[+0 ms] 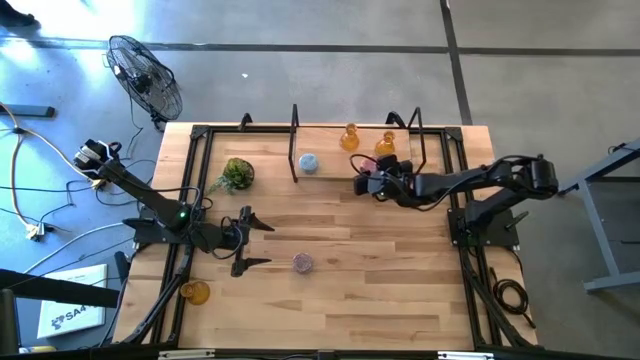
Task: Pick & Place candle stick holders
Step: Put the pink scented candle on the shelf aligned with the blue scented candle
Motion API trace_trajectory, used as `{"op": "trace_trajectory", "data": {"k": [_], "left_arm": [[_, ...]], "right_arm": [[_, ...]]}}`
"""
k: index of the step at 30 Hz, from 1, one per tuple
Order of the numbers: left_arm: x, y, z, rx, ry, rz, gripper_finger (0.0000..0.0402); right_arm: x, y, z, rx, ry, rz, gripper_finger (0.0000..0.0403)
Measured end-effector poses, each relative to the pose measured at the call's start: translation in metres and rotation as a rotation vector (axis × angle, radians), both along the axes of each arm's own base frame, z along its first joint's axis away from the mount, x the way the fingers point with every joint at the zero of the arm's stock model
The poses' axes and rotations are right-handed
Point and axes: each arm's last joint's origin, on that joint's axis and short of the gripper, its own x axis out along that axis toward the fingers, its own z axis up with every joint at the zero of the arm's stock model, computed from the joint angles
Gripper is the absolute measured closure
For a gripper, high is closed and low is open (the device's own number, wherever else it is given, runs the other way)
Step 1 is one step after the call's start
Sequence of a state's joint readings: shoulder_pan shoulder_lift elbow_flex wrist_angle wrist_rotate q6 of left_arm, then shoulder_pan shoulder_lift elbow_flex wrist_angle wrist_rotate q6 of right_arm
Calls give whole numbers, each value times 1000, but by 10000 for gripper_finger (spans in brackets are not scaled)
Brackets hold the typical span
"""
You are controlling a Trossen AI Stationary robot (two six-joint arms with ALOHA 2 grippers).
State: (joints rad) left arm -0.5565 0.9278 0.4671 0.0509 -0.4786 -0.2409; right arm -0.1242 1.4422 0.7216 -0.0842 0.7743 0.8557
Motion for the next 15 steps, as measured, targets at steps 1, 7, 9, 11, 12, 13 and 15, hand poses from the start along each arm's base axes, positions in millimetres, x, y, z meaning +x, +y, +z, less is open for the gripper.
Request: {"op": "trace_trajectory", "data": {"k": [1, 7, 9, 11, 12, 13, 15], "left_arm": [[0, 0, 0, 0, 0, 0, 4], [0, 0, 0, 0, 0, 0, 4], [0, 0, 0, 0, 0, 0, 4], [0, 0, 0, 0, 0, 0, 4], [0, 0, 0, 0, 0, 0, 4], [0, 0, 0, 0, 0, 0, 4], [0, 0, 0, 0, 0, 0, 4]], "right_arm": [[2, 0, -1, 0, -6, 6, 120], [9, -1, -16, -7, 29, 8, 120], [10, -2, -18, -16, 42, -2, 120], [10, -2, -19, -22, 41, -19, 120], [9, -2, -19, -24, 38, -30, 120], [9, -2, -20, -27, 37, -43, 120], [7, -2, -20, -32, 41, -70, 120]]}}
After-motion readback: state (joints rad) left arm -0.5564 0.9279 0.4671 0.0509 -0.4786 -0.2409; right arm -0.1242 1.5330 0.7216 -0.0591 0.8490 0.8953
